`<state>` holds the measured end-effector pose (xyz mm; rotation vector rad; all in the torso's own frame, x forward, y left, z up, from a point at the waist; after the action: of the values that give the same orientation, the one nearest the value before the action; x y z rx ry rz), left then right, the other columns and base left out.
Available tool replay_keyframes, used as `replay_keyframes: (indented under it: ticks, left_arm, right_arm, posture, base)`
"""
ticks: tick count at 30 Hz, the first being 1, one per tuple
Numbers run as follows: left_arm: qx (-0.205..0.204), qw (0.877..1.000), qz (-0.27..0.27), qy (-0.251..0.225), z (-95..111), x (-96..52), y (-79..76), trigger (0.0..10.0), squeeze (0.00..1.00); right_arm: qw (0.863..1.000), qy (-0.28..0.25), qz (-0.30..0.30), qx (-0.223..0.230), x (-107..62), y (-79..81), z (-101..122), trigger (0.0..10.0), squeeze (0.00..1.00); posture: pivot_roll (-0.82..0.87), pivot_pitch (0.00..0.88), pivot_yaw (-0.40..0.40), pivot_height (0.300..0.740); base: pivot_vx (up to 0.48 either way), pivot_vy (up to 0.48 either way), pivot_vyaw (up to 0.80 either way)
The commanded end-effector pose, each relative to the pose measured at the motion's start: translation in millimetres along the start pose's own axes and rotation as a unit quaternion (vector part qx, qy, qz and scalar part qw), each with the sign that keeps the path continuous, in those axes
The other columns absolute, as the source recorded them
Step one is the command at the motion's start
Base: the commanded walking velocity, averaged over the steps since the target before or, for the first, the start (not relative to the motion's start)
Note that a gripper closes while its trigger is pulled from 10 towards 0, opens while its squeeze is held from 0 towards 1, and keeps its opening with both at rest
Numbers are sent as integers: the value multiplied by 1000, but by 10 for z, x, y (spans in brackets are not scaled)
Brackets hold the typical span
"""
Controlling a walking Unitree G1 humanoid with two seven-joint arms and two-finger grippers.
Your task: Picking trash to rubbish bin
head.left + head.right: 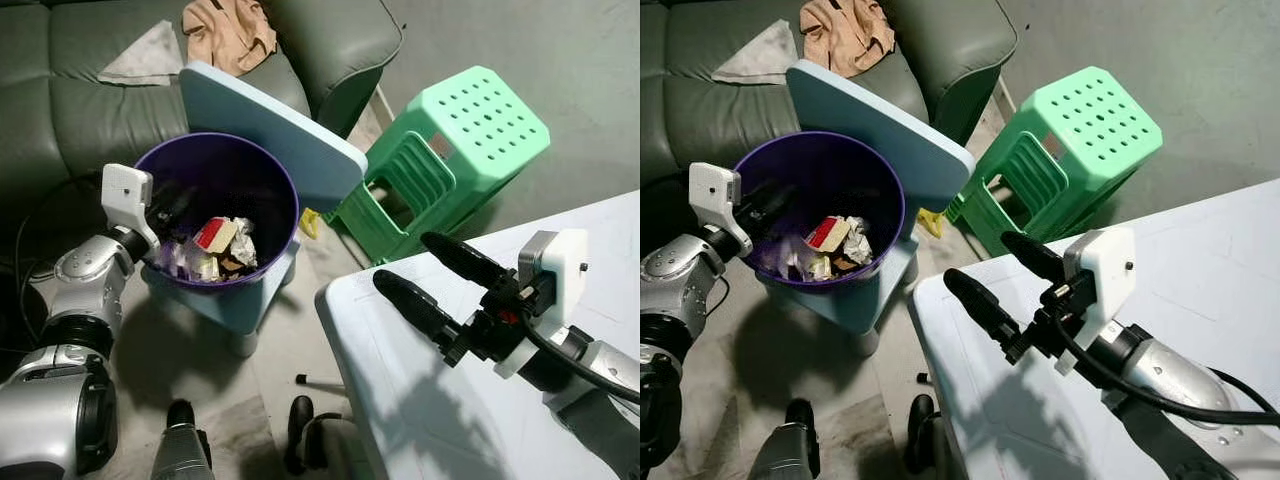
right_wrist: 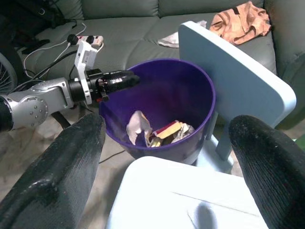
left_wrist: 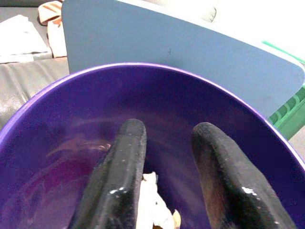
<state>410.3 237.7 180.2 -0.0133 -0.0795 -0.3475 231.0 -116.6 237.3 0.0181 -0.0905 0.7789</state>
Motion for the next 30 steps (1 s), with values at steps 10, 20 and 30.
replay_keyframes:
  ticks: [10,20,30]
  left_arm:
    - [0,1000,-5,-6,37,-31,41,10000,1000]
    - [-12,1000,1,-16,-11,-77,45,10000,1000]
    - [-11,999,1,-36,21,-69,-4,10000,1000]
  right_arm:
    - [1000,-2,-3,-1,2,13,-3,10000,0]
    - [1000,-9,-4,0,40,-4,-6,10000,0]
    - [1000,-15,-12,-6,81,-53,-27,10000,0]
  posture:
    - [-126,400,-220,740]
    - [-112,376,-210,740]
    - [-89,354,-197,740]
  base:
    - [0,0,0]
    - [0,0,0]
    - [0,0,0]
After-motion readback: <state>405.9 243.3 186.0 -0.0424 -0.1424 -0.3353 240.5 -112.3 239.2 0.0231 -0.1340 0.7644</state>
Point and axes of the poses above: a point about 5 cm out from each wrist's last joint towards the gripper, its own x axis pointing out of the wrist towards the gripper, its own z axis along the axis of the wrist's last joint, y = z × x, the point moved 4 cm from there along x, pointing out of the wrist towards the gripper, and after that the axes turned 5 degrees about -x, right-handed, at the moved point
